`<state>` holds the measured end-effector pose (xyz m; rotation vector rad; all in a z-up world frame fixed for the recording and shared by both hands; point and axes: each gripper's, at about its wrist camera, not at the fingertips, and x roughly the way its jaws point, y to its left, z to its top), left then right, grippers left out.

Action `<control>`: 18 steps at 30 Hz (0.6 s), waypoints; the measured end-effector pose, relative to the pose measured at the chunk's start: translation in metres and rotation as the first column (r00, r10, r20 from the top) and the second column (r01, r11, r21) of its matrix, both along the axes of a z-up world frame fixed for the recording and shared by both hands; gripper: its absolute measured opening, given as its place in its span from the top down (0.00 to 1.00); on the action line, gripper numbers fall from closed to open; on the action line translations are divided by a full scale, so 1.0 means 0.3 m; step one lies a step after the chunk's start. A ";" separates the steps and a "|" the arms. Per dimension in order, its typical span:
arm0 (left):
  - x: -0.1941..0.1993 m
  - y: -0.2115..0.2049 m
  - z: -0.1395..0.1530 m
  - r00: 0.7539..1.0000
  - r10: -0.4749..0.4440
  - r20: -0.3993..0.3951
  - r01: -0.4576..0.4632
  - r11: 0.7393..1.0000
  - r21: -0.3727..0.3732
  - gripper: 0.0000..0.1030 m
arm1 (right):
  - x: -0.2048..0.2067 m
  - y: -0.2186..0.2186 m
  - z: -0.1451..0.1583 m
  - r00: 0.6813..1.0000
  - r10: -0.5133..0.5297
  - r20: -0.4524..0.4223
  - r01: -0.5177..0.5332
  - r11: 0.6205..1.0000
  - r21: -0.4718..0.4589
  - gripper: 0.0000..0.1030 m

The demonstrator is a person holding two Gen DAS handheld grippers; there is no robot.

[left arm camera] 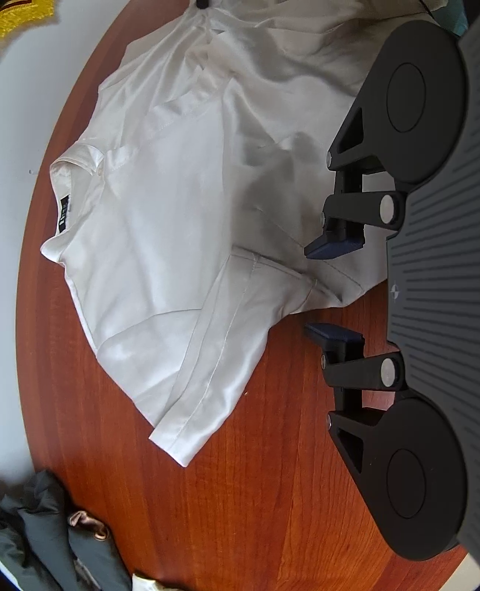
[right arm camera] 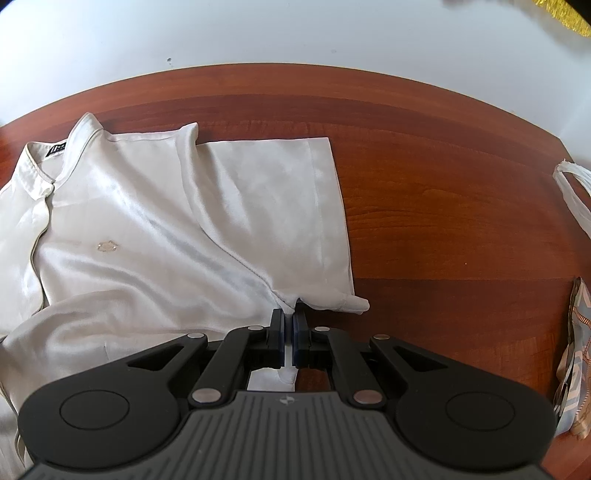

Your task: Fold clothes

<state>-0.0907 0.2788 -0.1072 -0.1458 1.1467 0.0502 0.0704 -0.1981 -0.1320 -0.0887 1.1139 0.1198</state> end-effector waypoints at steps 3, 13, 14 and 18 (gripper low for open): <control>0.012 -0.010 -0.010 1.000 0.000 -0.005 0.000 1.000 0.008 0.62 | 0.000 0.002 -0.001 1.000 0.003 0.000 -0.003 1.000 0.000 0.96; 0.034 -0.031 -0.037 1.000 -0.016 -0.012 0.018 0.991 0.130 0.93 | 0.006 0.005 -0.007 1.000 0.010 -0.003 -0.010 1.000 -0.003 0.96; 0.036 -0.024 -0.039 1.000 -0.012 -0.012 0.014 0.989 0.145 0.93 | 0.008 0.005 -0.009 1.000 0.008 -0.004 -0.008 1.000 -0.003 0.96; 0.053 0.029 -0.044 1.000 -0.003 -0.014 0.006 0.986 0.168 0.93 | 0.011 0.015 -0.013 1.000 0.004 -0.007 -0.004 1.000 0.002 0.96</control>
